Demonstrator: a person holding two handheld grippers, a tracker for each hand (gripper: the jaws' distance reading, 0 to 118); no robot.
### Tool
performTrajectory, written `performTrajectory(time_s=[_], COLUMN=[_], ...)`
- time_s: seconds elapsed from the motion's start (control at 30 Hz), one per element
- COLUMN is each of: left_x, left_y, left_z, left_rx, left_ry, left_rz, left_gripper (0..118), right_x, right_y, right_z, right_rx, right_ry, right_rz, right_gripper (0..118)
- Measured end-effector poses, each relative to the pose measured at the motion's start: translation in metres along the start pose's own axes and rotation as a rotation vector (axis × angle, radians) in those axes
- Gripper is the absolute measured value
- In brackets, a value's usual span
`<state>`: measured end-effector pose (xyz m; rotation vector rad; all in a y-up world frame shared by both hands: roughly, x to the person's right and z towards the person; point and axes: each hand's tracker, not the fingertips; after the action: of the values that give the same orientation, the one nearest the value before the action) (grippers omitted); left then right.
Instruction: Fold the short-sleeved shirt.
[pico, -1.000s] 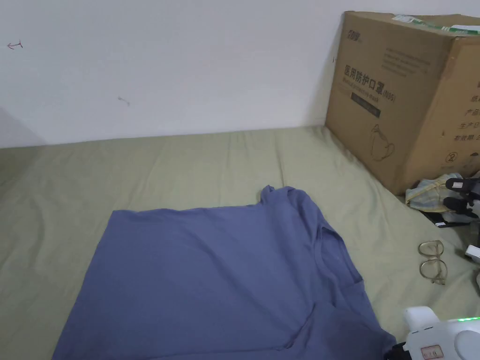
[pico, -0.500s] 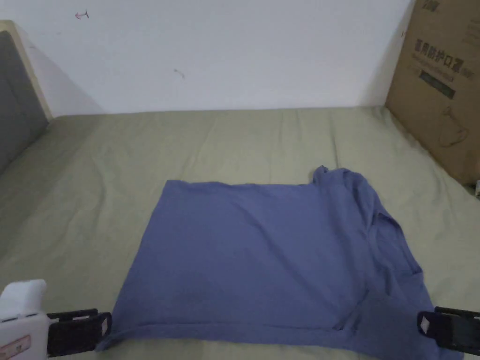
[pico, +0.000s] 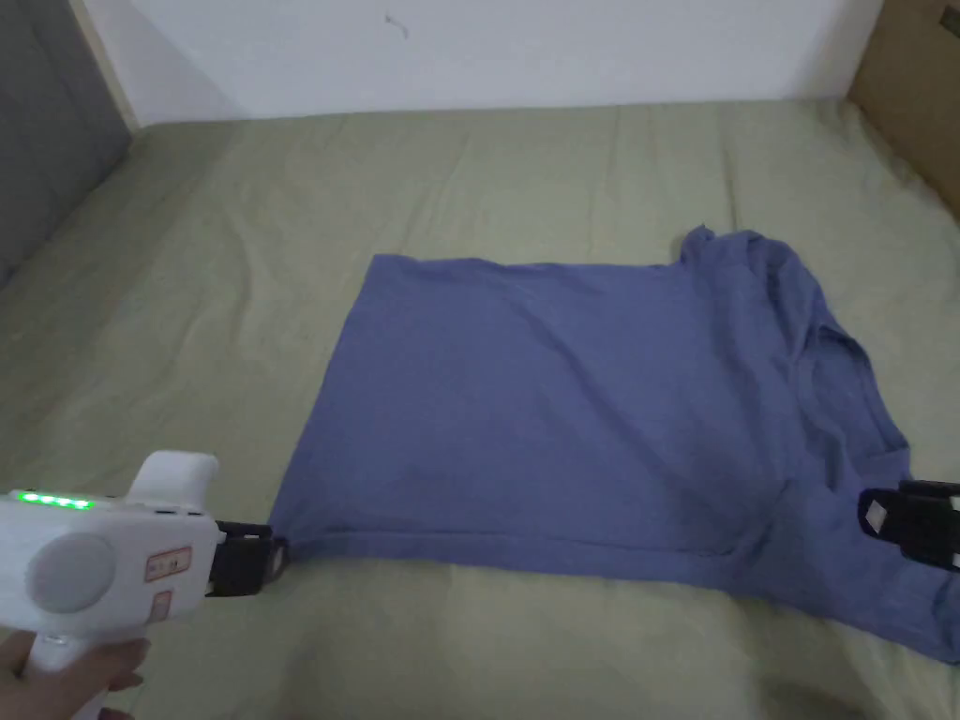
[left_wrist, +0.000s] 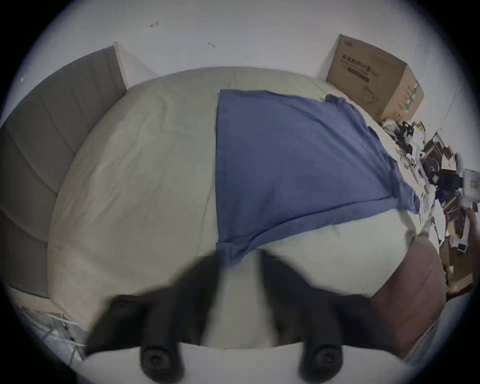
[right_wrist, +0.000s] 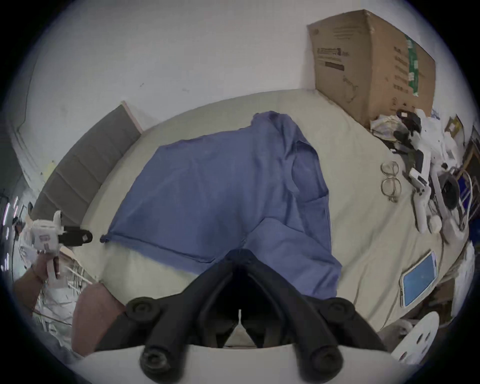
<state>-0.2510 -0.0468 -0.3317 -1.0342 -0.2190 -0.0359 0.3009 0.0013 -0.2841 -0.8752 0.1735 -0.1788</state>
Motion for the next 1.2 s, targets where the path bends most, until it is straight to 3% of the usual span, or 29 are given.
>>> performTrajectory(time_s=[0.03, 0.1, 0.2, 0.23, 0.27, 0.3, 0.33, 0.43, 0.57, 0.6, 0.7, 0.73, 0.83, 0.93, 0.97, 1.0, 1.03, 1.07, 1.2], left_x=[-0.005, -0.015, -0.017, -0.013, -0.011, -0.007, -0.002, 0.012, 0.007, 0.006, 0.005, 0.007, 0.013, 0.014, 0.013, 0.013, 0.012, 0.012, 0.014], left_y=[-0.001, -0.007, -0.013, -0.01, -0.01, -0.012, -0.01, -0.009, -0.004, -0.006, -0.003, -0.003, 0.0, 0.002, 0.002, 0.001, 0.002, 0.0, -0.003], left_z=[-0.013, -0.031, -0.06, -0.056, -0.062, -0.068, -0.069, -0.068, -0.056, -0.056, -0.046, -0.046, -0.039, -0.034, -0.033, -0.03, -0.026, -0.024, -0.012], left_rx=[-0.052, -0.014, -0.015, -0.01, -0.024, -0.056, -0.065, -0.086, -0.1, -0.1, -0.095, -0.095, -0.088, -0.08, -0.082, -0.081, -0.077, -0.07, -0.05], left_ry=[-0.009, -0.01, 0.018, 0.007, -0.011, -0.043, -0.043, 0.01, -0.05, -0.045, -0.042, -0.036, -0.023, -0.027, -0.022, -0.021, -0.022, -0.027, -0.034], left_rz=[0.038, 0.045, 0.032, 0.002, -0.028, -0.056, -0.091, -0.176, -0.046, -0.038, -0.04, -0.044, -0.056, -0.041, -0.031, -0.024, -0.019, -0.016, -0.004], left_gripper=[118, 110, 109, 98, 72, 32, 13, 12, 11, 11, 11, 10, 10, 10, 10, 10, 10, 10, 9], right_x=[0.0, 0.001, 0.013, 0.018, 0.023, 0.029, 0.036, 0.054, 0.074, 0.077, 0.081, 0.084, 0.087, 0.082, 0.079, 0.076, 0.077, 0.081, 0.086], right_y=[-0.003, -0.009, -0.014, -0.018, -0.015, -0.018, -0.02, -0.021, -0.024, -0.028, -0.036, -0.04, -0.052, -0.057, -0.057, -0.056, -0.056, -0.055, -0.044], right_z=[-0.001, -0.002, -0.005, -0.006, -0.007, -0.008, -0.008, -0.004, -0.003, -0.004, -0.013, -0.018, -0.042, -0.055, -0.052, -0.047, -0.044, -0.042, -0.029], right_rx=[-0.008, -0.019, -0.042, -0.049, -0.057, -0.064, -0.065, -0.04, -0.07, -0.085, -0.164, -0.194, -0.275, -0.323, -0.311, -0.297, -0.281, -0.273, -0.234], right_ry=[0.01, 0.018, -0.004, -0.016, -0.023, -0.029, -0.026, -0.038, -0.071, -0.091, -0.171, -0.162, -0.19, -0.197, -0.191, -0.179, -0.17, -0.18, -0.13], right_rz=[0.002, 0.0, -0.002, -0.01, -0.024, -0.046, -0.074, -0.128, -0.136, -0.12, -0.081, -0.084, -0.053, 0.034, 0.062, 0.077, 0.076, 0.076, 0.01], right_gripper=[0, 0, 0, 0, 0, 0, 0, 0, 0, 3, 63, 74, 74, 73, 65, 50, 24, 9, 4])
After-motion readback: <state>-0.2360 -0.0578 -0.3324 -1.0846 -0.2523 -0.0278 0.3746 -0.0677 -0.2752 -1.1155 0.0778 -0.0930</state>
